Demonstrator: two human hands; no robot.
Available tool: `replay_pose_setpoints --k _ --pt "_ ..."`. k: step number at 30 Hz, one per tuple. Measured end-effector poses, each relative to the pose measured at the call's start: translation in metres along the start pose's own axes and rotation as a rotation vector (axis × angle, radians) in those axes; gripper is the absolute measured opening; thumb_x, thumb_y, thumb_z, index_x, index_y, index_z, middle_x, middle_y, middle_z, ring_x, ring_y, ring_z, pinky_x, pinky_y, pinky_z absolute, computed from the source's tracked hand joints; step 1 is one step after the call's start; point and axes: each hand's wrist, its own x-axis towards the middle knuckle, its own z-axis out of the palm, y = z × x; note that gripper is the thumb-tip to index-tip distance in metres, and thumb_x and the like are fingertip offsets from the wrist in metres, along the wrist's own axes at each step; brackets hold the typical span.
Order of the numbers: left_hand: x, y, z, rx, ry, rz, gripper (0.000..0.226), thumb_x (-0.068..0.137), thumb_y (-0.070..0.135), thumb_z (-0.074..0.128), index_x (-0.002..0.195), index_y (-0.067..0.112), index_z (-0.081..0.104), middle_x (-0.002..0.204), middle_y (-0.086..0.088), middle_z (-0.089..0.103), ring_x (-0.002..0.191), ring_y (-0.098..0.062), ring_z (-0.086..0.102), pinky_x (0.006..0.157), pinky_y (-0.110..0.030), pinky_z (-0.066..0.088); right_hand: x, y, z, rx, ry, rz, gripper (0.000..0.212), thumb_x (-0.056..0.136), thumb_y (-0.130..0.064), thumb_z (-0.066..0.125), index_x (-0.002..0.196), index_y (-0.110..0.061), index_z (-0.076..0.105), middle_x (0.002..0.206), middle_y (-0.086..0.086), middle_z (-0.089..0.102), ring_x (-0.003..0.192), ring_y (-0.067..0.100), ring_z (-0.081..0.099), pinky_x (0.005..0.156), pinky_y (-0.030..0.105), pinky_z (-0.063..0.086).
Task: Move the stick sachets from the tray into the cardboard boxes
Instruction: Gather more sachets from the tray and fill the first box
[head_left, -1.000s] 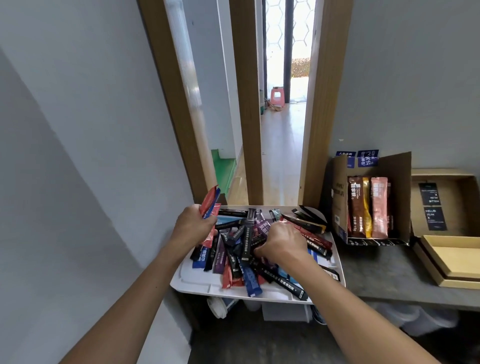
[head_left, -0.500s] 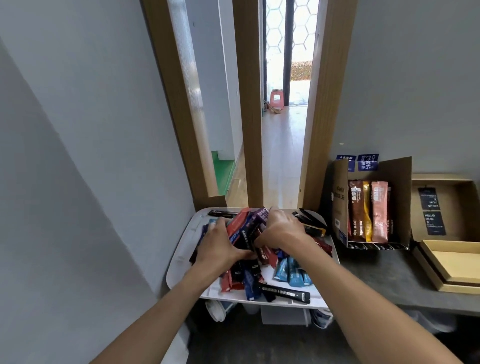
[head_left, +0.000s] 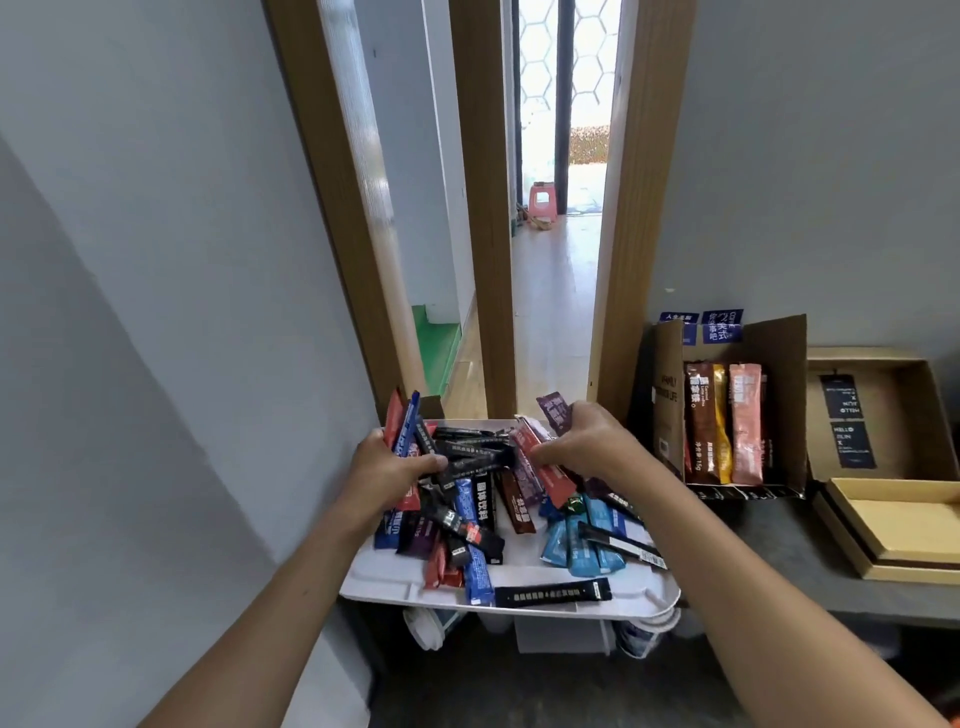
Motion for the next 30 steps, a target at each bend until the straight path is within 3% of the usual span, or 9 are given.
replay_pose_setpoints --k 4,9,13,15,17,19,23,27,30 --pt "-0.003 0.010 -0.003 -0.151 0.040 0.055 0.035 0.078 0.028 0.092 0.101 0.013 0.071 0.087 -0.006 0.077 0.075 -0.024 0.076 0.080 -0.043 0.064 -0.001 0.007 0.008 0.300 -0.033 -0.040 0.033 0.078 -0.025 0.092 0.097 -0.020 0.065 0.091 0.005 0.077 0.077 0.017 0.077 0.067 0.032 0.064" --pt "-0.013 0.020 -0.001 -0.283 -0.073 0.026 0.016 0.090 0.016 0.082 0.097 0.009 0.070 0.061 0.002 0.071 0.051 -0.010 0.069 0.051 -0.026 0.055 -0.003 0.003 0.021 0.619 -0.126 -0.050 0.040 0.081 -0.025 0.089 0.112 -0.013 0.066 0.100 0.010 0.079 0.086 0.025 0.079 0.074 0.038 0.065" --pt "-0.013 0.023 0.005 -0.285 -0.102 0.012 0.029 0.084 0.013 0.086 0.108 0.006 0.073 0.085 -0.010 0.081 0.076 -0.026 0.080 0.065 -0.035 0.063 0.000 -0.004 0.033 0.692 -0.112 -0.071 0.036 0.085 -0.028 0.085 0.114 -0.017 0.065 0.101 0.008 0.078 0.085 0.022 0.079 0.074 0.036 0.064" --pt "-0.012 0.024 0.008 -0.277 -0.128 0.011 0.032 0.081 0.015 0.089 0.107 0.005 0.074 0.088 -0.010 0.082 0.080 -0.028 0.081 0.073 -0.040 0.065 0.001 -0.004 0.038 0.725 -0.100 -0.069 0.038 0.085 -0.028 0.084 0.116 -0.017 0.065 0.100 0.006 0.078 0.080 0.018 0.078 0.066 0.031 0.062" --pt "-0.010 0.025 0.011 -0.275 -0.150 0.010 0.034 0.079 0.020 0.091 0.106 0.007 0.075 0.087 -0.009 0.082 0.082 -0.029 0.081 0.078 -0.043 0.065 0.002 -0.002 0.043 0.779 -0.073 -0.075 0.041 0.085 -0.027 0.084 0.120 -0.017 0.064 0.103 0.007 0.078 0.084 0.020 0.079 0.072 0.035 0.064" --pt "-0.008 0.024 0.011 -0.320 -0.133 -0.014 0.033 0.085 0.024 0.087 0.108 0.006 0.074 0.083 -0.009 0.081 0.076 -0.027 0.080 0.071 -0.040 0.064 0.003 0.001 0.045 0.816 -0.026 -0.093 0.043 0.086 -0.027 0.084 0.123 -0.017 0.064 0.107 0.008 0.078 0.092 0.024 0.079 0.085 0.043 0.065" --pt "-0.010 0.028 0.011 -0.473 -0.193 -0.066 0.028 0.098 0.023 0.073 0.115 0.001 0.072 0.090 -0.013 0.080 0.073 -0.022 0.076 0.064 -0.034 0.063 0.001 -0.001 0.045 0.832 -0.004 -0.144 0.040 0.088 -0.028 0.082 0.123 -0.019 0.064 0.108 0.007 0.078 0.094 0.024 0.079 0.088 0.045 0.064" --pt "-0.016 0.041 0.020 -0.577 -0.276 -0.072 0.028 0.097 0.025 0.072 0.118 0.006 0.073 0.107 -0.018 0.080 0.096 -0.035 0.079 0.087 -0.048 0.063 -0.001 -0.010 0.053 0.737 -0.072 -0.223 0.017 0.093 -0.024 0.077 0.108 -0.023 0.070 0.096 -0.001 0.080 0.084 0.014 0.079 0.071 0.024 0.062" --pt "-0.016 0.046 0.025 -0.592 -0.237 -0.061 0.029 0.094 0.018 0.076 0.118 0.003 0.073 0.101 -0.015 0.081 0.089 -0.030 0.080 0.082 -0.043 0.065 -0.002 -0.010 0.057 0.661 -0.034 -0.260 0.008 0.093 -0.023 0.077 0.099 -0.022 0.072 0.089 -0.004 0.080 0.077 0.004 0.077 0.062 0.013 0.056"
